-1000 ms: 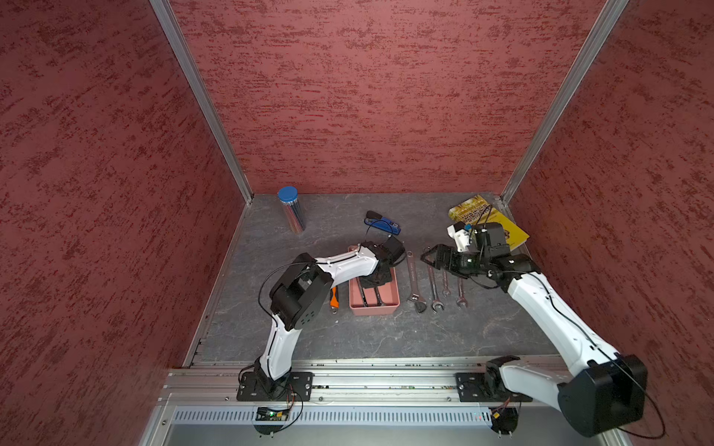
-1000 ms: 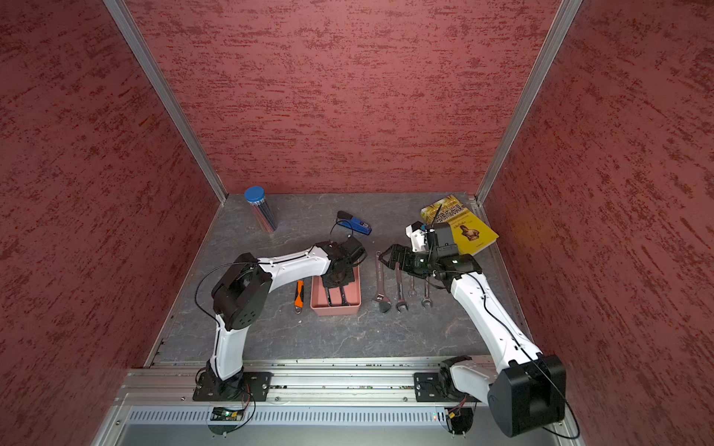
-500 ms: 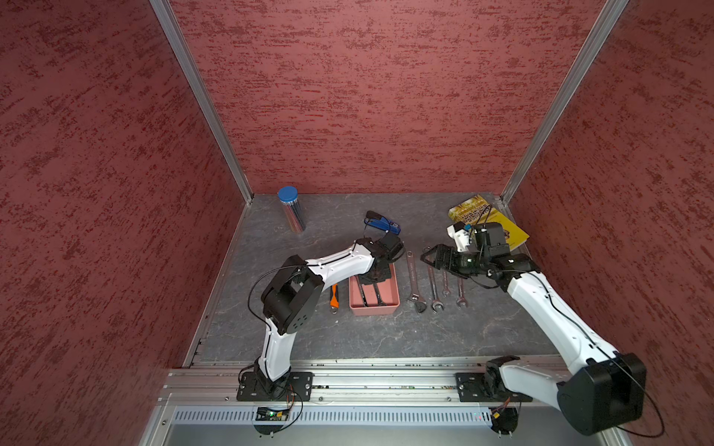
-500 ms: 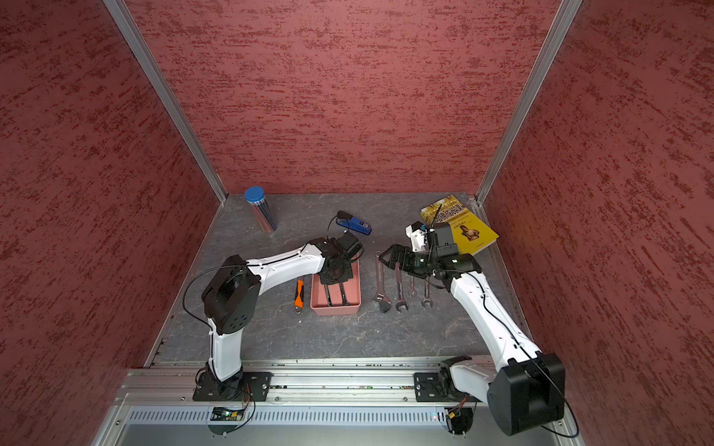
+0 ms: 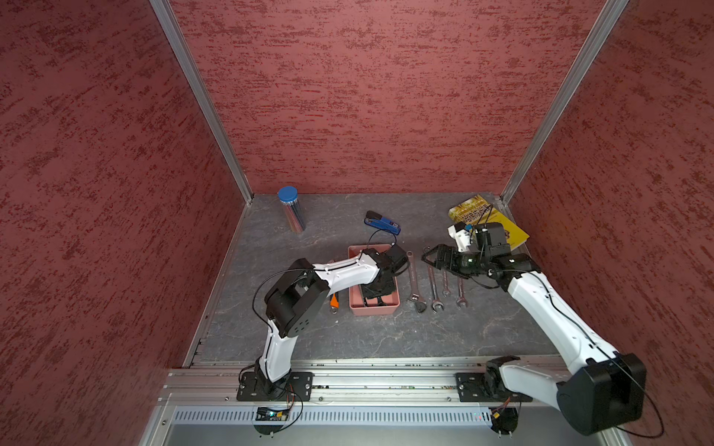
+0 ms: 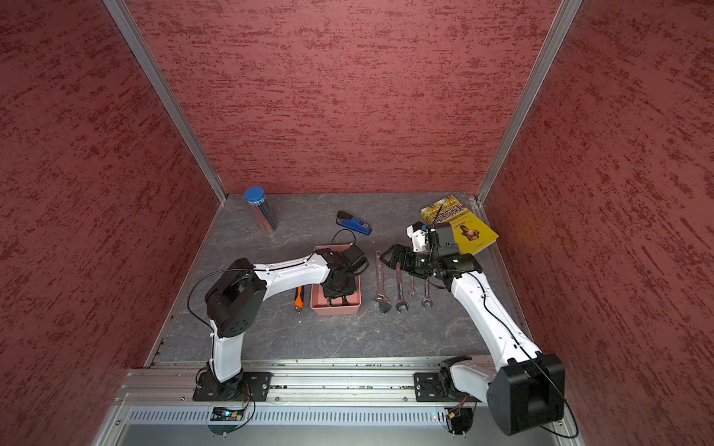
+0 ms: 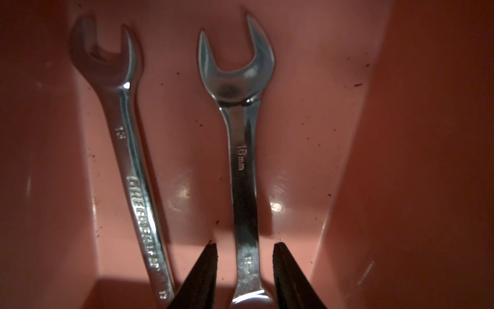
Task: Take out the wrench from the storage box
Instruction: Adjust the wrench in the storage box.
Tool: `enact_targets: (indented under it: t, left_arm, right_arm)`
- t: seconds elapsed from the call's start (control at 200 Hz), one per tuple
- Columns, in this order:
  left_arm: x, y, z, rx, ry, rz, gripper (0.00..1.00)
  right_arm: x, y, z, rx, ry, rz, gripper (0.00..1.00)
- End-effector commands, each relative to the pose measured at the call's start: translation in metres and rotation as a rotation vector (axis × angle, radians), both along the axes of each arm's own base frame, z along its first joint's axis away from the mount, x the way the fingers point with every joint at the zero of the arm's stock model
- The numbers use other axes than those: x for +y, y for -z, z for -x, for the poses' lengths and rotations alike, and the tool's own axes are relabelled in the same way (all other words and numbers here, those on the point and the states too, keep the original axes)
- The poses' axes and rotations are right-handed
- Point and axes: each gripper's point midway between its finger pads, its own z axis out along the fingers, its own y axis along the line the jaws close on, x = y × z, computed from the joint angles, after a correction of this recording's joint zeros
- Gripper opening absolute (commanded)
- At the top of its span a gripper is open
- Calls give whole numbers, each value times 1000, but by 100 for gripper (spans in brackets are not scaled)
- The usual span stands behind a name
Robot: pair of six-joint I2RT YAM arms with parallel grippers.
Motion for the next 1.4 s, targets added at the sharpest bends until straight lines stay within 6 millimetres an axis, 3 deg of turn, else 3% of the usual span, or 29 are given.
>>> enact_targets:
  t: [0.0, 0.195, 0.516, 0.962, 1.392]
  left_arm:
    - [-2, 18, 3, 38, -15, -9, 37]
    - [-1, 45, 2, 72, -18, -1, 28]
    - [8, 55, -19, 68, -18, -21, 11]
    - [36, 31, -41, 28, 28, -118, 5]
    - [23, -14, -45, -41, 26, -85, 8]
  right_arm:
    - [0, -3, -1, -7, -13, -3, 98]
    - [0, -2, -2, -5, -11, -2, 98]
    - [0, -2, -2, -2, -14, -6, 98]
    - [0, 0, -5, 4, -12, -20, 98]
    - [1, 0, -8, 9, -11, -32, 99]
